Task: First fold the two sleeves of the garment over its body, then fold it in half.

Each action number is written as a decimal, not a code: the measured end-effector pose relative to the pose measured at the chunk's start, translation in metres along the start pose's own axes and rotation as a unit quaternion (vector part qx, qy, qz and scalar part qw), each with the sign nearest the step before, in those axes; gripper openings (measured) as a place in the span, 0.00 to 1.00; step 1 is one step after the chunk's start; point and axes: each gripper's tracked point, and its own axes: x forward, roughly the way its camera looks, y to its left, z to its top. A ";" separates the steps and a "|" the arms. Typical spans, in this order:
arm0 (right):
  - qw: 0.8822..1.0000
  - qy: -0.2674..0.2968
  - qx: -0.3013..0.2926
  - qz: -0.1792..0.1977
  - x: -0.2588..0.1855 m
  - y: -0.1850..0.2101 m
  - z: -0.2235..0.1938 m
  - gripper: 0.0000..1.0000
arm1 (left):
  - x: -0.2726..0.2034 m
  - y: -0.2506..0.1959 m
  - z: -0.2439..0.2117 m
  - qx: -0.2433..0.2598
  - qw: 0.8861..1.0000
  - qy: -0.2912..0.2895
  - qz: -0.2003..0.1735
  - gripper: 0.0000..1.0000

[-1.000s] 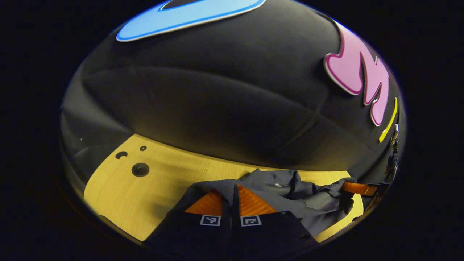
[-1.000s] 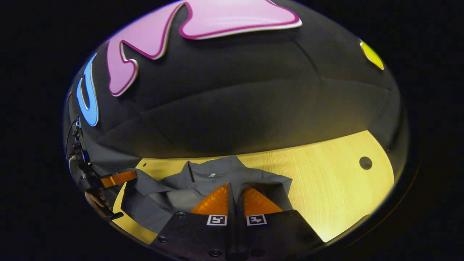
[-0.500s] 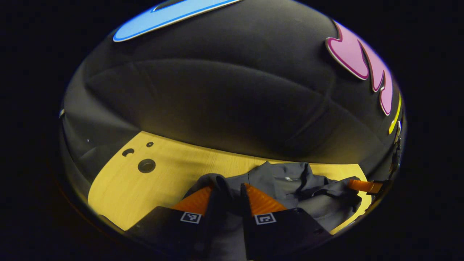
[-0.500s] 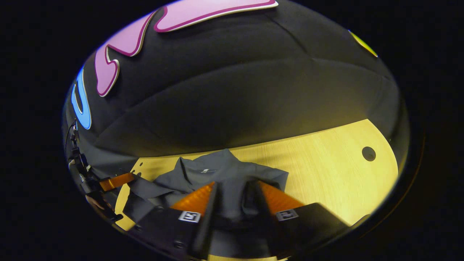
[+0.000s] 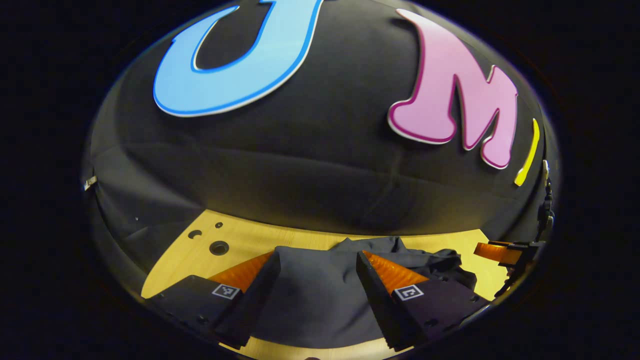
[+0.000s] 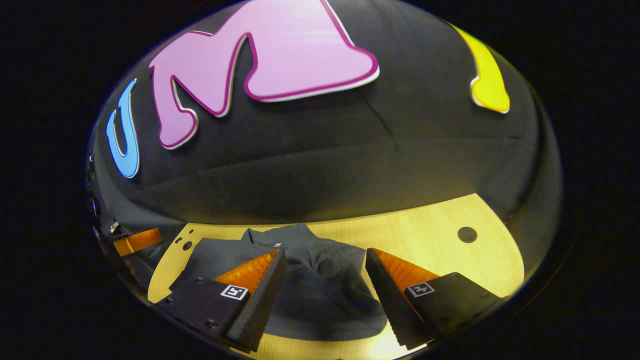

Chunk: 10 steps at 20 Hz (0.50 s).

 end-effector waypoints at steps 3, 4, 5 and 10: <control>1.000 -0.017 -0.007 -0.013 -0.036 0.000 0.009 0.99 | -0.043 -0.008 0.013 0.003 1.000 -0.028 -0.013 0.96; 1.000 -0.022 -0.011 -0.018 -0.050 0.000 0.010 0.99 | -0.057 -0.010 0.017 0.005 0.999 -0.036 -0.017 0.96; 0.999 -0.027 -0.015 -0.024 -0.065 0.002 0.011 0.99 | -0.072 -0.010 0.019 0.008 0.999 -0.044 -0.020 0.96; 0.997 -0.063 -0.018 -0.041 -0.141 0.018 0.013 0.99 | -0.149 -0.004 0.031 0.001 0.996 -0.083 -0.038 0.96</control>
